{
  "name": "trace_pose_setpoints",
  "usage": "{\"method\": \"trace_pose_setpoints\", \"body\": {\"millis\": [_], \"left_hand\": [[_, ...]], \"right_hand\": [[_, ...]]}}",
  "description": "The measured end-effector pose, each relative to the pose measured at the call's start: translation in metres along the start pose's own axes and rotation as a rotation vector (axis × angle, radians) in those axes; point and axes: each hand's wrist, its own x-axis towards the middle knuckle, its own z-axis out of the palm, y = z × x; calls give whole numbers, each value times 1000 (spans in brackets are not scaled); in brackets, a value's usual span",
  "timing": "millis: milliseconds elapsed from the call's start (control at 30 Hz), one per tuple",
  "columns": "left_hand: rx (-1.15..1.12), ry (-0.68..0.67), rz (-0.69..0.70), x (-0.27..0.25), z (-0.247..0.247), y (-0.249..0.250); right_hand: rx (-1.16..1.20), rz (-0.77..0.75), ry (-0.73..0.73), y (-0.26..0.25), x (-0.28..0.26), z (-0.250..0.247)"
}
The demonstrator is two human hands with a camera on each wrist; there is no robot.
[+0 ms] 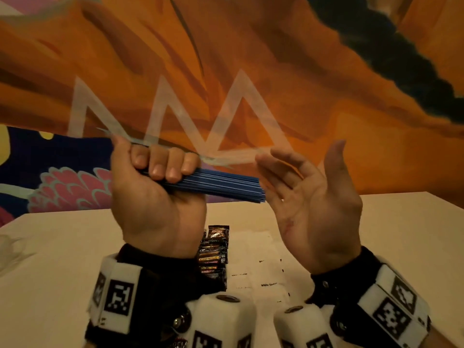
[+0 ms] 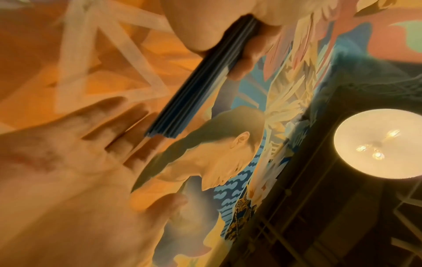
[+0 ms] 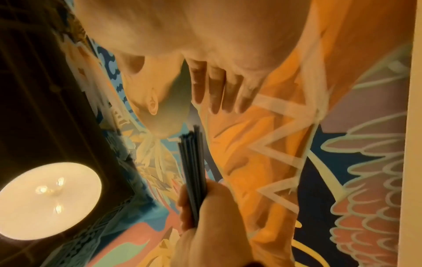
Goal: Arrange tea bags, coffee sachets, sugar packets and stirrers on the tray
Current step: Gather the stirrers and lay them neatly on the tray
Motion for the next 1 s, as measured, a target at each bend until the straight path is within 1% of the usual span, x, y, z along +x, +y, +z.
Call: {"method": "trace_pose_setpoints", "body": {"millis": [67,167,233,333,367,433,500,567,667,700,733,767,800,867,933,1000], "left_hand": [[20,17,-30,-9,1,-14],[42,33,-118,-23,4,-33],[63,27,-132,-24,2,-36],[66,2,-142,-21,2,-38],[70,-11,-153,-22,1,-40],[109,-39,-152,-21,1,-38],[134,-44,-137,-15,1,-31],[155,-40,-144,-8,-1,-26],[279,-53,-201,-4,2,-36],[318,-55,-234,-4,5,-42],[342,-58,-271,-3,8,-47],[350,-64,-311,-3,12,-51],[343,-75,-356,-3,14,-54],[363,-140,-457,-5,12,-57],[524,-250,-596,-11,3,-59],[666,-355,-733,-21,-5,-64]], "right_hand": [[0,11,35,3,-3,6],[-76,-62,36,10,-4,10],[-90,-77,32,11,-4,6],[-81,-73,-23,7,-2,1],[-110,-79,-46,6,-3,1],[-261,-85,-89,6,-3,-2],[-529,-57,-162,-2,-3,-8],[-798,35,-271,-16,-3,-11],[-1156,213,-459,-32,-6,-7],[-1247,239,-486,-34,-7,-5],[-1291,259,-483,-36,-7,-5],[-1280,281,-460,-38,-7,-7],[-1207,313,-417,-41,-6,-10],[-989,363,-314,-50,-7,-15],[-856,393,-239,-58,-8,-21],[-805,441,-192,-59,-10,-26]]}}
